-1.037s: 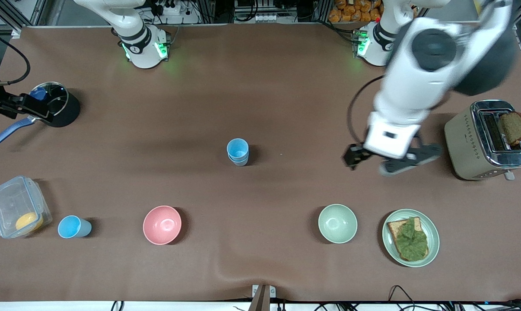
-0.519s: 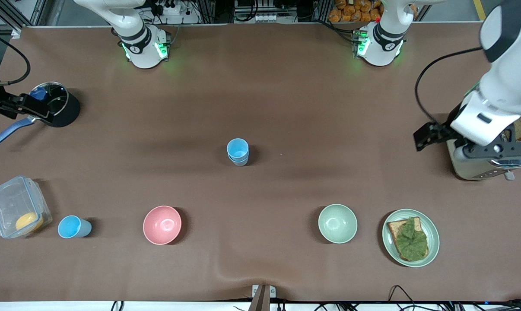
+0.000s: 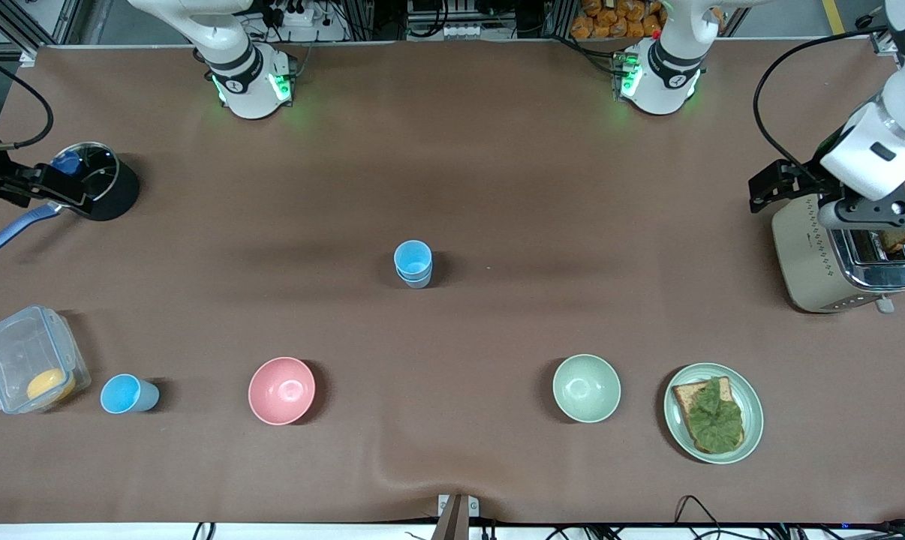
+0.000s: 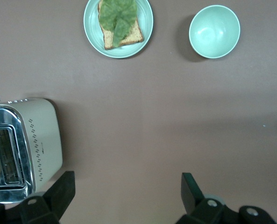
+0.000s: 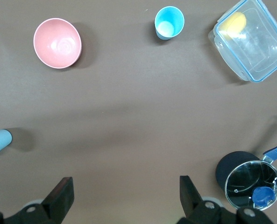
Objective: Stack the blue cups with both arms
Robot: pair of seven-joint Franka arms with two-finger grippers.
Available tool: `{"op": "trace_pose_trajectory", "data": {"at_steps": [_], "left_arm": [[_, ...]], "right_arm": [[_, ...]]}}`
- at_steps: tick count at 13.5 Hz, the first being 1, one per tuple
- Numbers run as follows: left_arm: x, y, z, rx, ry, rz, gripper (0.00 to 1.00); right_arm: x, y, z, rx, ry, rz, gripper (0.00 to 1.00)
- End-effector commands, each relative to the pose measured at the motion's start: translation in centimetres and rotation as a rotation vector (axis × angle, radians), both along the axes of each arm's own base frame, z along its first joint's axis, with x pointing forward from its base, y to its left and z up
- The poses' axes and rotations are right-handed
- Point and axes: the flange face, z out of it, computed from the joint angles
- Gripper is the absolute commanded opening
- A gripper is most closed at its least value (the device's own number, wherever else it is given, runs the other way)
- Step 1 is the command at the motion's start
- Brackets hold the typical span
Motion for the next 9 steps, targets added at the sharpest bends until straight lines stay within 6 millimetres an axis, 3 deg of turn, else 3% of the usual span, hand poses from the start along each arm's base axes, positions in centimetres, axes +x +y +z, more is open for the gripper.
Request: {"op": "trace_pose_trajectory", "data": {"at_steps": [1, 9], "left_arm": [[-1.17, 0.24, 0.59, -0.026, -0.001, -0.007, 1.0], [-1.29, 0.03, 1.17, -0.023, -0.005, 0.016, 1.0]], "right_arm": [[0.19, -0.21, 0.33, -0.019, -0.001, 0.005, 1.0], [0.19, -0.19, 0.33, -0.018, -0.001, 0.003, 1.0]]}}
